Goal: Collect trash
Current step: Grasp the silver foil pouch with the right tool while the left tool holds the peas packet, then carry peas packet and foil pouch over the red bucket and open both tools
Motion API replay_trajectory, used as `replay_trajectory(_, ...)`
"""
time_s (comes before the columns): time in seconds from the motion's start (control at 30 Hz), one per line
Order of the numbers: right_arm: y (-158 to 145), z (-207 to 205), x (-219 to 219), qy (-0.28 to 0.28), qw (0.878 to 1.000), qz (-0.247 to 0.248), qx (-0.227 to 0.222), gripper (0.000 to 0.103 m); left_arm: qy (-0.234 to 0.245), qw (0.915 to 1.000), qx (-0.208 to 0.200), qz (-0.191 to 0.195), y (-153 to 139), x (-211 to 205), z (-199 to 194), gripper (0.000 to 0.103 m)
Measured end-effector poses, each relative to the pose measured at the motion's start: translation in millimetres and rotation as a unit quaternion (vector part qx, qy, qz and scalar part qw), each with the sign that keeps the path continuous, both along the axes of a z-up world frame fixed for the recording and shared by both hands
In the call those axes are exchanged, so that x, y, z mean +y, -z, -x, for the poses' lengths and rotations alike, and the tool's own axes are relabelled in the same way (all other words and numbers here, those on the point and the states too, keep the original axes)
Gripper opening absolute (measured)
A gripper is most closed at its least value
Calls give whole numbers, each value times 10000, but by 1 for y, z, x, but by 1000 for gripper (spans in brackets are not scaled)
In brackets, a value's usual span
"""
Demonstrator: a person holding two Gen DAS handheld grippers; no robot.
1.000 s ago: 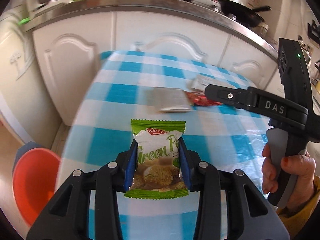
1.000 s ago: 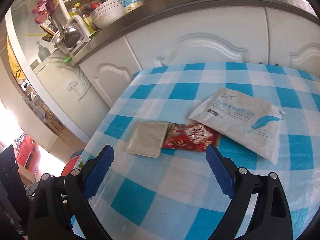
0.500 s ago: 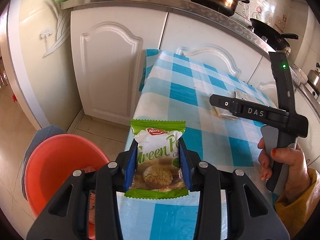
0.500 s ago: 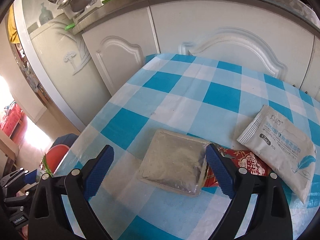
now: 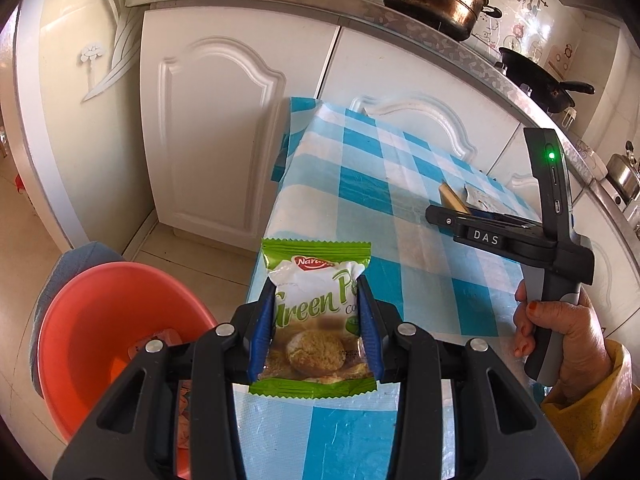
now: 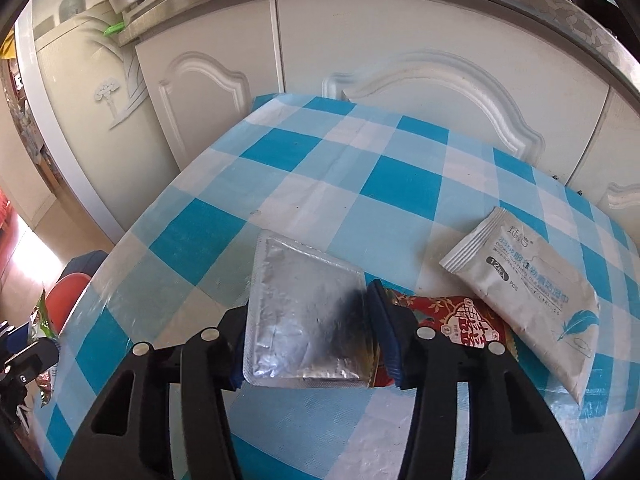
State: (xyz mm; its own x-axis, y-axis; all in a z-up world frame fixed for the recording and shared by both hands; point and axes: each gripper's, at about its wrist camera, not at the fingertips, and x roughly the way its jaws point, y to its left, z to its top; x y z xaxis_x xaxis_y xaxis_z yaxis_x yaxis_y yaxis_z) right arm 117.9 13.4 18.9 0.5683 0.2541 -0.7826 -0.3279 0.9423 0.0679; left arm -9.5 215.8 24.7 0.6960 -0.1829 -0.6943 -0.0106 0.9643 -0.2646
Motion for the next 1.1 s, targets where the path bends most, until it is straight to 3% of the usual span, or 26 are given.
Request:
replay_trajectory(0.13,-2,4,-8,113,9998,-139,-12,47,12,10000,-11,-12,0,-1,1,40)
replay_trajectory(0.2,-2,7,-10,176,9997,-143,11,16,34,10000,-16,-23,0,-2,2,40)
replay_trajectory(0.57,-7,47,-24,275,9983,-509,-66,11,41,10000,-66,-50,-4,-2,13,40)
replay_trajectory(1.1,-13,123,-35,253,9932,-1123,187,11,-67,9998,-2,-193,-8,17,54,40)
